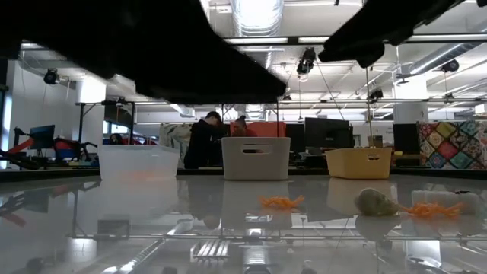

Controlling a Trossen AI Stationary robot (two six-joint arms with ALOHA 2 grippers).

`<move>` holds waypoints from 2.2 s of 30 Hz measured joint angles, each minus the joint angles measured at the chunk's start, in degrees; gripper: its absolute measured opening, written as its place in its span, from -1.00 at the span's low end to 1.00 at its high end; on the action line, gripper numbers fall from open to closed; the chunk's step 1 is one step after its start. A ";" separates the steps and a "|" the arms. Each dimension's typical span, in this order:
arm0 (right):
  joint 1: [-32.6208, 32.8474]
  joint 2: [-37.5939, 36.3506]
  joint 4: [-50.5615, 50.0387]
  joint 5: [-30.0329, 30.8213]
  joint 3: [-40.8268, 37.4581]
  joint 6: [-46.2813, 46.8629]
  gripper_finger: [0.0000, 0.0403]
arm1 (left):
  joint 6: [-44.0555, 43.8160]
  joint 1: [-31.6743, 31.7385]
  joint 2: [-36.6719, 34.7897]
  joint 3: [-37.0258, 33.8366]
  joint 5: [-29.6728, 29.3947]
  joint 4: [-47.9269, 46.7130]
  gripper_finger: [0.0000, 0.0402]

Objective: Sort Halloween decoration
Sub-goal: Put the orange spider toy into the transparent white bin

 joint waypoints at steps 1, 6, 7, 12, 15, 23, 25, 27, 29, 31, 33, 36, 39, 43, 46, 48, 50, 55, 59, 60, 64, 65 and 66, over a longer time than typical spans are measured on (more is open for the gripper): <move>0.17 -0.21 -0.06 0.07 -0.28 0.15 -0.30 | 0.02 0.21 1.04 0.35 0.04 0.18 -0.09; 1.32 -0.97 0.70 0.00 -0.55 0.17 -0.30 | -0.12 2.01 4.36 0.98 4.26 0.15 0.05; 1.52 -0.98 0.76 0.01 -0.55 0.17 -0.30 | -0.23 2.56 4.81 0.98 5.40 0.73 0.05; 1.64 -1.01 1.14 0.01 -0.55 -0.14 -0.30 | -0.13 4.55 6.41 0.51 11.23 0.37 0.04; 1.64 -0.77 1.23 0.01 -0.55 0.12 -0.30 | -0.34 5.17 6.86 0.28 14.91 0.75 0.00; 1.88 -0.46 1.23 0.01 -0.55 0.78 -0.30 | -0.63 6.19 6.95 -1.00 15.01 -0.24 -0.08; 1.88 -0.46 1.23 0.01 -0.56 1.13 -0.30 | -0.72 6.66 6.95 -1.03 15.29 -0.56 -0.10; 1.88 -0.46 1.26 0.03 -0.58 1.20 -0.30 | -0.54 7.08 6.95 -1.03 16.57 -0.73 -0.10; 1.88 -0.44 1.25 0.03 -0.58 1.26 -0.30 | -0.48 7.41 6.95 -1.03 17.76 -0.80 -0.11; 1.88 -0.35 1.22 0.03 -0.58 1.26 -0.30 | -0.42 7.60 6.93 -1.03 18.01 -0.89 -0.12; 1.88 -0.35 1.25 0.03 -0.58 1.26 -0.30 | -0.07 7.63 6.92 -1.03 17.99 -0.90 -0.14; 1.88 -0.35 1.22 0.03 -0.58 1.26 -0.30 | 0.02 7.76 6.92 -1.01 18.09 -1.20 -0.19; 1.88 -0.35 1.24 0.03 -0.58 1.24 -0.30 | -0.11 7.81 6.90 -1.01 18.16 -1.31 -0.24; 1.88 -0.35 1.24 0.03 -0.58 1.24 -0.30 | -0.31 7.80 6.90 -1.01 18.17 -1.34 -0.33; 1.88 -0.35 1.24 0.03 -0.58 1.24 -0.30 | -0.31 7.78 6.90 -1.01 18.14 -1.21 -0.41; 1.88 -0.35 1.22 0.03 -0.58 1.24 -0.30 | -0.31 7.81 6.90 -1.01 18.01 -1.11 -0.47; 1.88 -0.35 1.22 0.03 -0.60 1.24 -0.30 | -0.11 7.86 6.90 -1.01 17.75 -0.88 -0.52; 1.88 -0.35 1.22 0.03 -0.60 1.22 -0.30 | -0.11 7.87 6.90 -1.03 17.48 -0.80 -0.67; 1.88 -0.35 1.22 0.03 -0.60 1.21 -0.30 | -0.07 7.88 6.90 -1.05 17.36 -0.78 -0.81; 1.88 -0.35 1.22 0.03 -0.60 1.21 -0.30 | -0.07 7.87 6.90 -1.05 17.33 -0.78 -0.85; 1.88 -0.35 1.22 0.03 -0.60 1.22 -0.30 | -0.08 7.89 6.90 -1.05 17.29 -0.74 -0.98; 1.88 -0.35 1.22 0.03 -0.60 1.23 -0.30 | -0.07 7.89 6.90 -1.05 17.26 -0.73 -0.99; 1.88 -0.35 1.22 0.03 -0.60 1.21 -0.30 | -0.07 7.89 6.90 -1.05 17.26 -0.71 -0.98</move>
